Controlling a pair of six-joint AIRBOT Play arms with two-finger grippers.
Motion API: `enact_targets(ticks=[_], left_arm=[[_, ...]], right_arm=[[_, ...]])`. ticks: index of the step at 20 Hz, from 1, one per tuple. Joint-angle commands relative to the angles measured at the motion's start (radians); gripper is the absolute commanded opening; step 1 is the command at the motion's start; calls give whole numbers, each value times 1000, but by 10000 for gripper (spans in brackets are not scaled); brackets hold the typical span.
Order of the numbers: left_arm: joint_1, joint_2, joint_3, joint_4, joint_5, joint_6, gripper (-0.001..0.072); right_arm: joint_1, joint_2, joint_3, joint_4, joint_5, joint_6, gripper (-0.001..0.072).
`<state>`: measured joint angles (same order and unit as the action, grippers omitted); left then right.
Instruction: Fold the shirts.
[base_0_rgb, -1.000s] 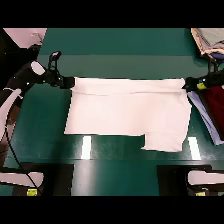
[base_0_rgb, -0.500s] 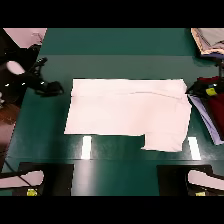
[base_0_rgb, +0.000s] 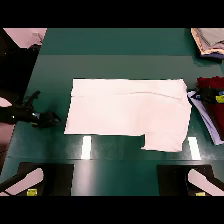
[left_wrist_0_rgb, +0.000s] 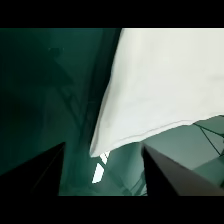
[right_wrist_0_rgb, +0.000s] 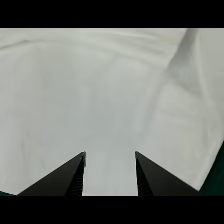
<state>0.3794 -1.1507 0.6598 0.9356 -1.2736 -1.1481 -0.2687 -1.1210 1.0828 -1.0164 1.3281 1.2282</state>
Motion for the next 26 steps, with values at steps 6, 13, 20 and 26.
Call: enact_targets(ticks=[6, 13, 20, 26], left_arm=[[13, 14, -143, -66, 76, 57, 544], [-146, 14, -164, -90, 190, 35, 408], [-155, 41, -69, -94, 150, -4, 23], [-155, 108, -60, -96, 157, -3, 23]], right_arm=[[1, 17, -11, 82, 11, -7, 377], [1, 17, -11, 81, 25, -6, 369], [-121, 22, -26, -130, 221, 26, 369], [-251, 82, -392, -179, 177, 50, 370]])
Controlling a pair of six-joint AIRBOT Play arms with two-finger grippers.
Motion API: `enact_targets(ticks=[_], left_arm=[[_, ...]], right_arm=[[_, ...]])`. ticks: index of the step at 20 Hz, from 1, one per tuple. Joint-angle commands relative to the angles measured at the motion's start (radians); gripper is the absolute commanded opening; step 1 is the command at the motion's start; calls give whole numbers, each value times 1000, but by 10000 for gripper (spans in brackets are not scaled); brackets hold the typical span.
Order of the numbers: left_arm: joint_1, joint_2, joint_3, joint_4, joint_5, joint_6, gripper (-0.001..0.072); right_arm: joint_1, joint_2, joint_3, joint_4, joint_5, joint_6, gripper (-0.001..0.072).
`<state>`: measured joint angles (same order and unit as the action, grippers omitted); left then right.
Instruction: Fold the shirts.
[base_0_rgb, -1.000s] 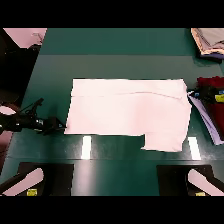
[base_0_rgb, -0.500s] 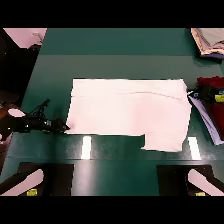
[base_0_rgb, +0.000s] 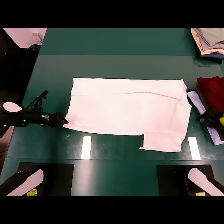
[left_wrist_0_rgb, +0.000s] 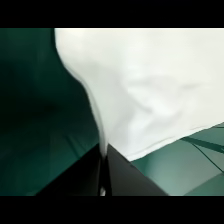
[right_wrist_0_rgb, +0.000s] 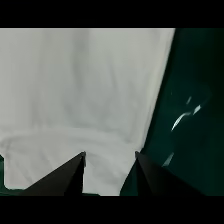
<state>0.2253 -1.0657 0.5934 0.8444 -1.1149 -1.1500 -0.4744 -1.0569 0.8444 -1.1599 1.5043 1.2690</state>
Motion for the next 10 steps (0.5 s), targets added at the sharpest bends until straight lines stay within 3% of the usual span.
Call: enact_targets(ticks=[1, 6, 10], left_arm=[[-1, 23, 7, -6, 3, -1, 23], [-1, 23, 7, -8, 6, -1, 23], [-1, 23, 7, -9, 4, -1, 23]], right_arm=[[-45, 18, -207, -34, -13, 10, 370], [-45, 17, -354, 69, -136, 5, 370], [-45, 17, -383, 66, -153, 5, 369]])
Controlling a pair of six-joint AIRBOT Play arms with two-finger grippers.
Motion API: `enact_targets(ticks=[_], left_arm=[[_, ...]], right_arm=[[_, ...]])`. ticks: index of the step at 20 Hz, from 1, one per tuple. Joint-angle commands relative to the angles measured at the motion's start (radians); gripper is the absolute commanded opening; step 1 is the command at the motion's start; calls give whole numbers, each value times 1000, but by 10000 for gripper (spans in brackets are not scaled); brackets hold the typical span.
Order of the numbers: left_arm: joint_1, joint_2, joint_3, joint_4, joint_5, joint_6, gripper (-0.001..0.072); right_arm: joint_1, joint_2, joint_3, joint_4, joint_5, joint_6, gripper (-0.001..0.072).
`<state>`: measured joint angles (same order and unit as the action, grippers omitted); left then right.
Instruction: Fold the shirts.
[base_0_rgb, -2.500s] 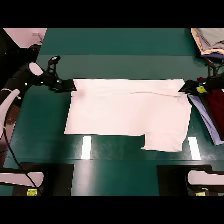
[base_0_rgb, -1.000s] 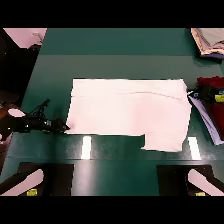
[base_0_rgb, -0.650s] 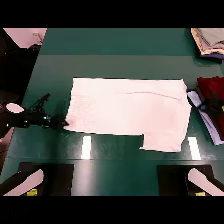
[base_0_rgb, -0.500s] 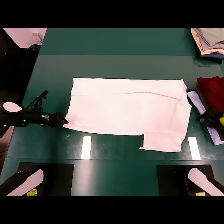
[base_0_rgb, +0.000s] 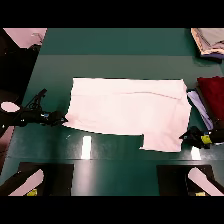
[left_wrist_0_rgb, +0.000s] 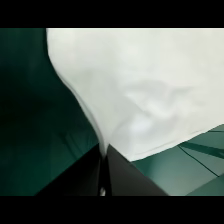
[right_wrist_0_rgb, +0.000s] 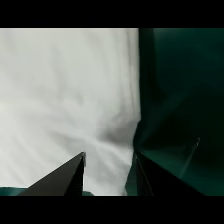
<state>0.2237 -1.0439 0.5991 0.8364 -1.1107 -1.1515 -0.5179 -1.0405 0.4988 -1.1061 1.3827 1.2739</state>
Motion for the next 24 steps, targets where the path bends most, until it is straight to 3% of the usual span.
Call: enact_targets(ticks=[1, 3, 5, 7, 10, 13, 16, 19, 21, 24], left_arm=[[0, 1, 1, -1, -1, 0, 23], [0, 1, 1, -1, -1, 0, 24], [0, 1, 1, 0, -2, 0, 24], [0, 1, 2, 1, -11, 0, 23], [0, 11, 36, 55, -89, -12, 22], [0, 135, 35, 154, -152, -36, 22], [0, 301, 24, 315, -310, -108, 22], [0, 425, 24, 296, -445, -186, 22], [0, 445, 31, 195, -425, -207, 22], [0, 386, 69, 110, -272, -202, 22]], right_arm=[[-1, 1, -42, 11, -31, 0, 369], [-1, 1, -53, 10, -33, -2, 365], [1, 1, -58, 13, -30, -23, 306], [23, 2, -46, 10, -3, -71, 21], [77, 51, 51, -35, 90, -74, 20], [132, 182, 156, -114, 200, -59, 19], [164, 317, 203, -179, 279, -43, 19], [169, 420, 208, -168, 295, -7, 19], [169, 446, 220, -118, 267, 1, 19], [175, 365, 300, 2, 175, 0, 19]])
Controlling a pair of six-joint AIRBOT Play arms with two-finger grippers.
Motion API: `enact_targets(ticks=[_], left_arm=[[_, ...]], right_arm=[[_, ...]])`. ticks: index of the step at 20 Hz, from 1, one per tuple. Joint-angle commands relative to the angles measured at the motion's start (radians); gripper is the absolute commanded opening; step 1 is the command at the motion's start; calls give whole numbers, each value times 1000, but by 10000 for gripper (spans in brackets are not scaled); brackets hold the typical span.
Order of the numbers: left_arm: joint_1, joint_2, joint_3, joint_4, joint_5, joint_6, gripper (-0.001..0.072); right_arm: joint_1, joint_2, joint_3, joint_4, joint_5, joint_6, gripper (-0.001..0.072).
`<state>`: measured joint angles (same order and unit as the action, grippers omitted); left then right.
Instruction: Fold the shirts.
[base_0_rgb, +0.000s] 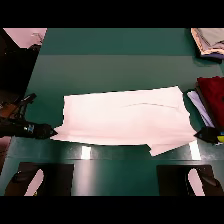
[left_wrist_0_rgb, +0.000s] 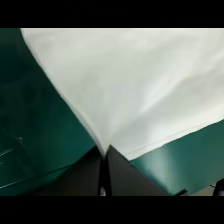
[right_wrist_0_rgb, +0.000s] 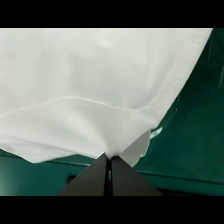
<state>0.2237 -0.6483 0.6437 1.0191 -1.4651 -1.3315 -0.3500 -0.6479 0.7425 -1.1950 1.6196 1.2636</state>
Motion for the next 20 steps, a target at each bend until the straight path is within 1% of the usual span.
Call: enact_targets(ticks=[1, 5, 7, 9, 14, 15, 17, 18, 19, 20], left_arm=[[0, -43, 35, -72, 130, -22, 22], [0, -232, 94, -73, 287, -11, 23], [0, -332, 132, -77, 341, -11, 23], [0, -422, 172, -89, 380, -11, 23], [0, -604, 261, -169, 457, 37, 24], [0, -632, 272, -192, 488, 60, 24], [0, -667, 281, -235, 558, 68, 24], [0, -671, 281, -267, 607, 68, 44], [0, -670, 283, -294, 645, 67, 311], [0, -670, 293, -325, 672, 63, 581]], right_arm=[[24, -81, 94, 104, -94, 10, 18], [153, -334, 259, 101, -230, -2, 19], [189, -463, 342, 103, -283, 0, 18], [212, -576, 423, 103, -289, 1, 18], [243, -774, 588, 105, -308, 12, 19], [245, -809, 620, 108, -308, 17, 20], [245, -870, 672, 126, -312, 39, 20], [244, -896, 692, 154, -327, 50, 25], [240, -917, 709, 188, -352, 55, 79], [234, -937, 725, 234, -383, 55, 339]])
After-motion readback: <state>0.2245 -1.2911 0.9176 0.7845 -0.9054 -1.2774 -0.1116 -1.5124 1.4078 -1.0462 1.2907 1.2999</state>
